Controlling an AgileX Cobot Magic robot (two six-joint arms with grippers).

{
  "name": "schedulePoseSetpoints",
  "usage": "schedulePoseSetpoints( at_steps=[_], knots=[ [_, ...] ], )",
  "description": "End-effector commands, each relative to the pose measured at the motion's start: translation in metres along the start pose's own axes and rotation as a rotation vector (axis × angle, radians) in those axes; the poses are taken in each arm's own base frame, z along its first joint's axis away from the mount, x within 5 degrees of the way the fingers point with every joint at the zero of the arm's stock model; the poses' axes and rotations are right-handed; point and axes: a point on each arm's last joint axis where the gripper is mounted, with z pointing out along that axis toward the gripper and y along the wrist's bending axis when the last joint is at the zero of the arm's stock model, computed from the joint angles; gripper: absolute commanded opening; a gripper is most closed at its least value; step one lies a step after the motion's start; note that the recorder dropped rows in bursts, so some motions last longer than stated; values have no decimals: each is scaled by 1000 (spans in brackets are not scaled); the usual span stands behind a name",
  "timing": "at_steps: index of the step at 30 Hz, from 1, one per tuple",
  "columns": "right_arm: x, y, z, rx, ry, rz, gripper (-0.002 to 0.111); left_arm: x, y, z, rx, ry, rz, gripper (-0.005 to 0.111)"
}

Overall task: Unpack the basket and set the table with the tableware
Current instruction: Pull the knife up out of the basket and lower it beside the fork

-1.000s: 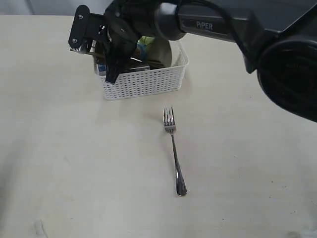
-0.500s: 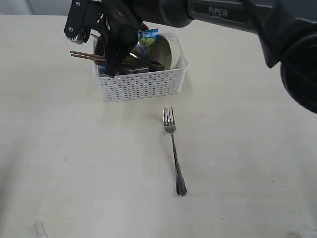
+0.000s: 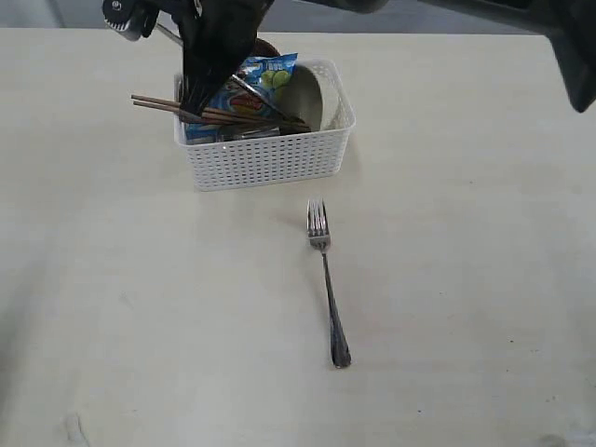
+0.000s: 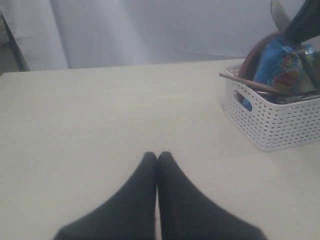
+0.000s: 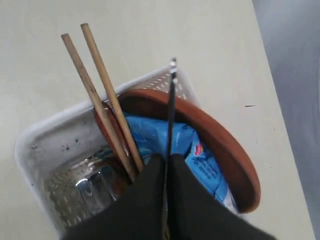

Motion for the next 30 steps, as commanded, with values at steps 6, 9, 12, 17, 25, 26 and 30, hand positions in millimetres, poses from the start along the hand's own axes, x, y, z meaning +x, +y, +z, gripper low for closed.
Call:
schedulePoseSetpoints(
  at_steps=[6,9,12,17,25,26,30],
  knots=[
    [-10,-18,-49,46,-92,117,0,-1,0,0,8,-13,1,0],
    [-13,-24,-66,60,-125,188,0,-1,0,0,8,-13,1,0],
    [-15,-26,-82,34,-158,259,0,-1,0,0,8,-13,1,0],
    [-17,-23,-108,-71,-184,368,0,-1,0,0,8,-13,1,0],
    [-7,-14,-156,-244,-108,537,0,-1,0,0,8,-13,1,0],
    [-6,-13,-160,-262,-96,553,0,-1,0,0,8,-13,1,0],
    [2,-2,-172,-348,-67,644,0,-1,0,0,8,-13,1,0]
  ],
)
